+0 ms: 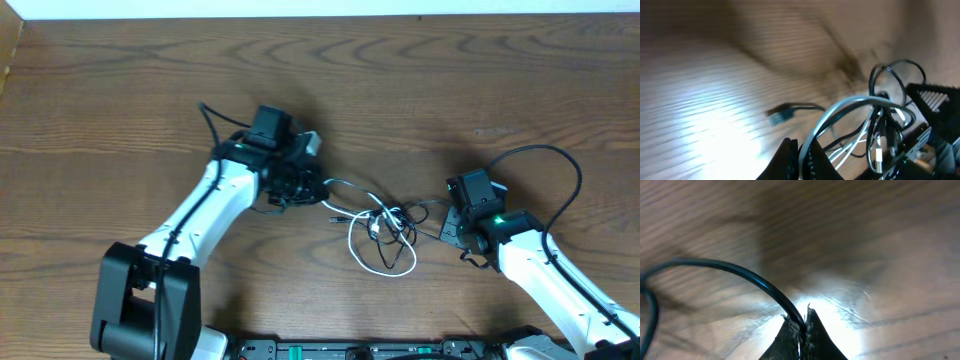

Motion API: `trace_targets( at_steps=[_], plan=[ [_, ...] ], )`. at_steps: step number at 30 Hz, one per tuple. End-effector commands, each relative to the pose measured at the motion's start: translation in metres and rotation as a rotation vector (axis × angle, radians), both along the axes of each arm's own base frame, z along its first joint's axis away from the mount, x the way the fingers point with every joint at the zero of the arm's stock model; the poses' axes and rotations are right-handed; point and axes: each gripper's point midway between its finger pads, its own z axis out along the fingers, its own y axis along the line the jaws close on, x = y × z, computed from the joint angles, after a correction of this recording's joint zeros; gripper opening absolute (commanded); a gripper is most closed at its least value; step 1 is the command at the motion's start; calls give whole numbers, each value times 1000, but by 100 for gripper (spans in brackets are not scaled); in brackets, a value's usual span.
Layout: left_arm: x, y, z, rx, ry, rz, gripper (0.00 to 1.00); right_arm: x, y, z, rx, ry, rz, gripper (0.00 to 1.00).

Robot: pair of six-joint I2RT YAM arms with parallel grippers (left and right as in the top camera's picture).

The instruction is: Untangle cables

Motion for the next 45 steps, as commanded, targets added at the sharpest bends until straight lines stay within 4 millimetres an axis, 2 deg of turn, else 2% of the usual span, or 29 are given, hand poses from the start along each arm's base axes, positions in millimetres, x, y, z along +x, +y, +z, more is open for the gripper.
trace_targets(
  at_steps=[1, 6, 11, 12, 15, 17, 18, 20, 21, 23, 25, 30, 35, 38, 45],
  plan=[
    [13, 34, -1, 55, -30, 64, 8, 3, -22, 5, -106, -33, -87, 1],
    [23, 59, 11, 53, -66, 128, 8, 3, -23, 5, -106, -34, -91, 1],
    [32, 81, 36, 40, -147, 201, 7, 3, -23, 5, -104, -34, -93, 1],
    [34, 86, 47, 35, -183, 219, 7, 4, -21, 5, -97, -36, -92, 1],
    [35, 87, 63, 27, -238, 224, 8, 15, -1, 6, 2, -66, -41, 1],
    [33, 85, 70, 18, -257, 218, 7, 26, 33, 9, 145, -93, 123, 1],
    [32, 82, 72, 8, -259, 211, 13, 30, 49, 13, 210, -111, 199, 1],
    [30, 76, 74, -15, -256, 193, 47, 36, 76, 23, 335, -151, 300, 1],
    [28, 72, 74, -24, -252, 182, 58, 39, 86, 29, 385, -172, 323, 1],
    [26, 65, 73, -32, -248, 158, 64, 44, 96, 36, 434, -206, 351, 1],
    [22, 54, 72, -35, -242, 126, 65, 48, 102, 41, 463, -232, 368, 1],
    [11, 27, 60, -10, -223, 36, 65, 47, 103, 41, 466, -229, 369, 1],
    [11, 3, 45, 12, -232, -37, 65, 45, 106, 42, 487, -222, 380, 1],
    [15, -13, 32, 21, -244, -77, 65, 45, 107, 42, 491, -222, 382, 1],
    [26, -36, -7, 69, -250, -124, 65, 43, 106, 41, 489, -211, 380, 1]
  ],
)
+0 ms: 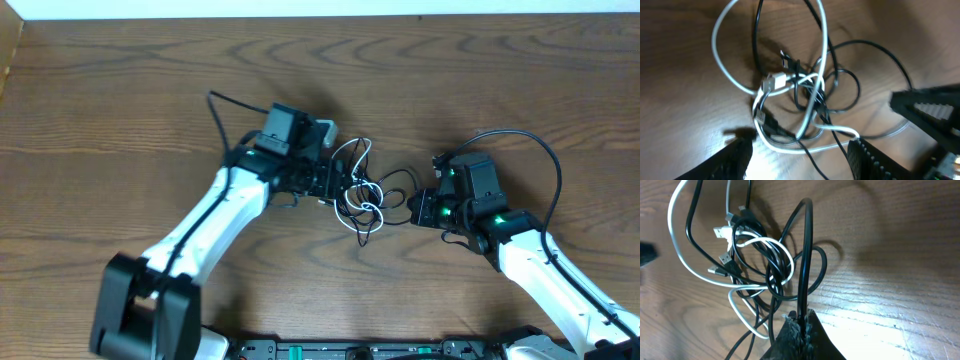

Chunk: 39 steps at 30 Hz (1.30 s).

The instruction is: Untangle cables

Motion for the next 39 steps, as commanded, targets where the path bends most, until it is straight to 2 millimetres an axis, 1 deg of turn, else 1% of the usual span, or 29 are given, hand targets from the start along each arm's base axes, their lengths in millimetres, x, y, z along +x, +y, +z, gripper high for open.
trace_targets(
  at_steps=[1, 7, 11, 13, 19, 20, 26, 29, 31, 33, 34, 35, 36, 38, 39],
  plan=[
    [4, -7, -24, 41, 7, -8, 65, 0, 2, 1, 5, -3, 18, 1],
    [6, -24, -46, 27, 57, 25, 65, -1, 1, 1, 1, 0, 16, 1],
    [1, -35, -60, 35, 73, -7, 64, -1, 1, 0, 0, 2, 16, 1],
    [-3, -41, -68, 40, 81, -23, 62, -1, 1, 0, 0, 2, 16, 1],
    [-11, -54, -82, 54, 86, -62, 58, -1, 1, 0, 0, 2, 16, 1],
    [-11, -53, -84, 66, 82, -59, 55, -1, 1, 0, 0, 3, 16, 1],
    [-3, -44, -89, 125, 48, -26, 25, -3, 0, -1, -4, 13, 16, 1],
    [-1, -42, -87, 122, 47, -18, 8, -4, -6, -5, -36, 22, -3, 1],
    [0, -42, -83, 105, 48, -19, 8, -6, -14, -10, -79, 37, -25, 1],
    [-1, -45, -73, 66, 51, -29, 8, -9, -27, -17, -146, 55, -59, 1],
    [-3, -50, -61, 19, 52, -44, 7, -13, -41, -23, -218, 72, -92, 1],
    [-4, -52, -51, -12, 50, -53, 7, -15, -48, -26, -257, 83, -108, 1],
    [-5, -54, -44, -33, 46, -59, 7, -16, -51, -27, -271, 88, -114, 2],
    [-5, -54, -30, -58, 30, -64, 7, -16, -51, -27, -272, 85, -115, 11],
    [-6, -54, -25, -61, 18, -70, 7, -14, -48, -25, -258, 78, -109, 14]
  ],
)
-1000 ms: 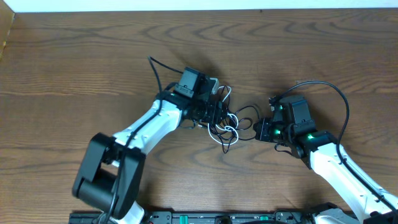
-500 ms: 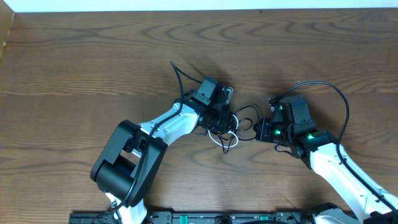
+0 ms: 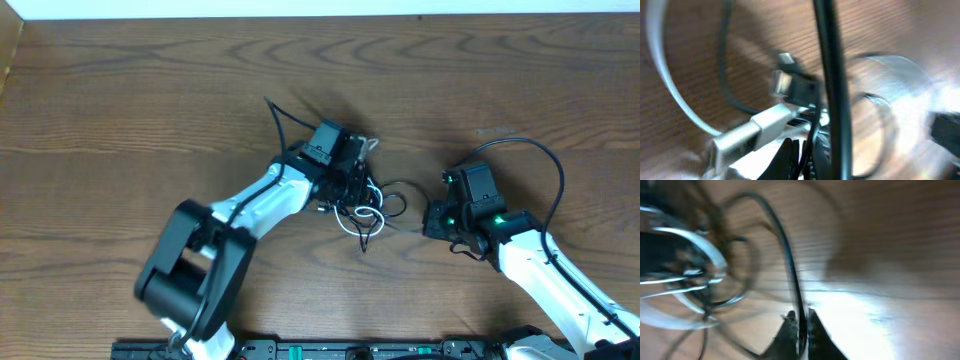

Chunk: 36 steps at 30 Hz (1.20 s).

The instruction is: Untangle cables

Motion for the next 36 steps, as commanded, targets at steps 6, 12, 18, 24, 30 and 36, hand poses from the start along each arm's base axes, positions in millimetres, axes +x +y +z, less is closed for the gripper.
trace_targets(
  at_steps=[6, 12, 18, 24, 30, 36],
  plan=[
    [-13, 3, 54, -70, -52, -50, 7, 25, 34, 26, 112, -183, 213, 70],
    [-31, 9, 49, -49, 30, -59, 7, 37, 63, 54, 251, -313, 331, 73],
    [-49, -12, 69, -214, 64, -189, 7, 29, 79, 65, 331, -340, 440, 65],
    [-53, -22, 81, -295, 49, -246, 7, 19, 78, 58, 336, -288, 444, 59],
    [-56, -28, 89, -347, 46, -280, 8, 15, 79, 56, 344, -266, 446, 54],
    [-63, -40, 112, -485, 46, -355, 7, 12, 77, 54, 341, -246, 444, 53]
  ],
)
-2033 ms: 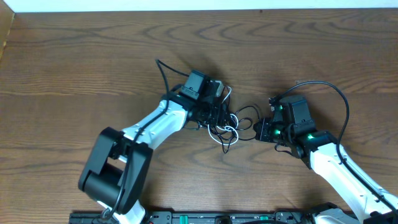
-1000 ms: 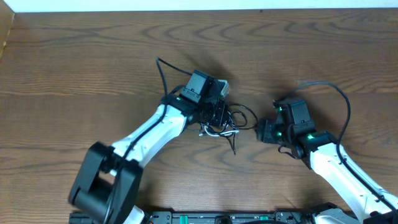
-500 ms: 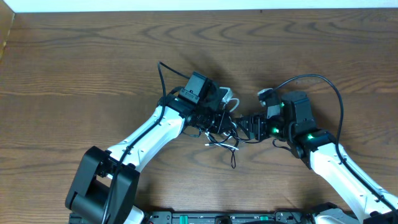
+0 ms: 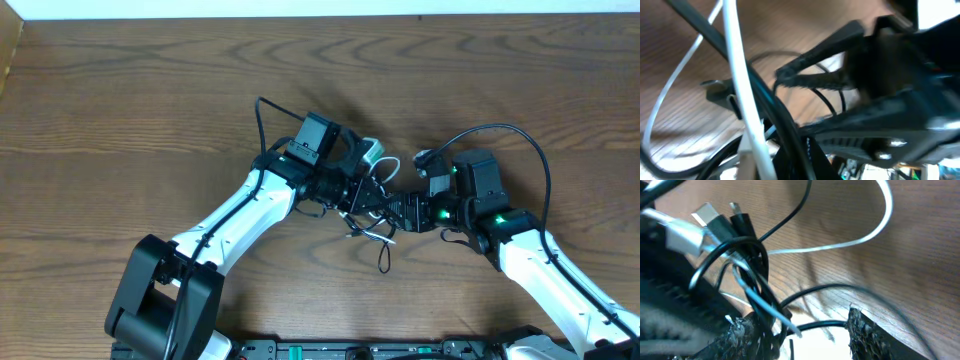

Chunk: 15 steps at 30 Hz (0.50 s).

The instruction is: Untangle cables

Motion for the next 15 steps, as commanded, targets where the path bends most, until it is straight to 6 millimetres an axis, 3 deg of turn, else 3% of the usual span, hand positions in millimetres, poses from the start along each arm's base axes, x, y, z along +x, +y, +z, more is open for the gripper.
trace_targets(
  at_steps=[1, 3, 5, 6, 9, 15],
  plan=[
    [-15, -13, 27, -156, 8, -103, 8, -4, 6, 4, 23, 1, 36, 52],
    [-17, -15, 32, -187, 11, -121, 8, -3, 5, 3, 15, -2, 30, 49],
    [-18, -15, 33, -190, 18, -124, 8, -1, 2, 1, -3, -8, 15, 34],
    [-18, -15, 32, -189, 20, -124, 7, 2, -2, -1, -24, -11, -2, 22],
    [-16, -13, 31, -180, 19, -113, 8, 9, -24, -16, -140, 11, -118, 1],
    [-2, -1, 29, -171, 16, -62, 7, -1, -101, -49, -448, 157, -507, 1]
  ],
)
